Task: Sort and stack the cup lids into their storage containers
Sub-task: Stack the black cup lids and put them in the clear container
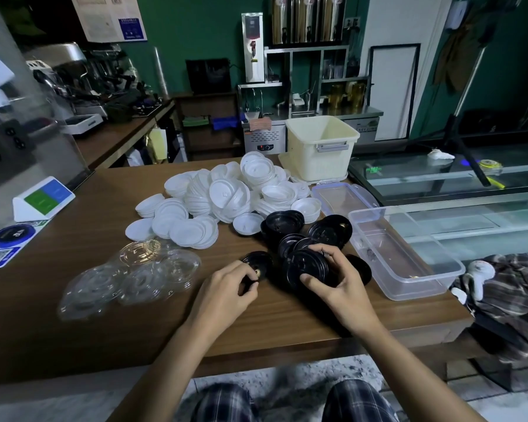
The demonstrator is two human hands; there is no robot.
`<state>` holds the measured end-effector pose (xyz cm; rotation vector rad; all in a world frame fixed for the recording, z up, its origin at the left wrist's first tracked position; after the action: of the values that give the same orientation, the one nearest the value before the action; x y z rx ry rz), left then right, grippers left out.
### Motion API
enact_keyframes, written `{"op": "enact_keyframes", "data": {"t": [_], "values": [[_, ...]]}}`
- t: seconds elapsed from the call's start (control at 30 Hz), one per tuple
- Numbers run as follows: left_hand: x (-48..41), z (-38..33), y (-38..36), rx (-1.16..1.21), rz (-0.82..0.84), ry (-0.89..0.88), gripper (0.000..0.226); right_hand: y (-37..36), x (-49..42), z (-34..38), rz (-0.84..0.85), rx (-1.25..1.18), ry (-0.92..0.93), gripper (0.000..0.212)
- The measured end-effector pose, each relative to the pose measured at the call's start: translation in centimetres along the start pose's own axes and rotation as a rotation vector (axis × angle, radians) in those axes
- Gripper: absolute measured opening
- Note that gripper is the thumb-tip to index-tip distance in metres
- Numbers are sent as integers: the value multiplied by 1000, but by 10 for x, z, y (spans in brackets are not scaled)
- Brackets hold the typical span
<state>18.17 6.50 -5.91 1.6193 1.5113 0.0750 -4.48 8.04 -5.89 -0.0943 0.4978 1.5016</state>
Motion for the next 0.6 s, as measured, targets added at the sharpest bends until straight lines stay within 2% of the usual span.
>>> {"op": "enact_keyframes", "data": {"t": [0.17, 0.33, 0.5, 0.6], "values": [[-1, -3, 7, 163, -56, 48, 26, 3, 4, 1, -22, 47, 22, 46], [-3, -1, 18, 368, -205, 163, 46, 1, 5, 0, -6, 47, 22, 45], [-6, -6, 23, 803, -304, 266, 43, 1, 5, -2, 0, 49, 5, 46], [-8, -5, 13, 1057, -294, 337, 41, 1, 4, -2, -2, 51, 17, 47]]}}
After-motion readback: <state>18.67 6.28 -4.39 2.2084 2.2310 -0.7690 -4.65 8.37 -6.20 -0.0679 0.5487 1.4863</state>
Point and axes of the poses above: each hand's wrist, its own x-axis away from the middle knuckle, its own y-axis out of the back of the hand, z = x × y, the point moved 9 cm from there along -x, towards the middle knuckle, and after that the axes turned 13 degrees about x, right-handed, at the moved point
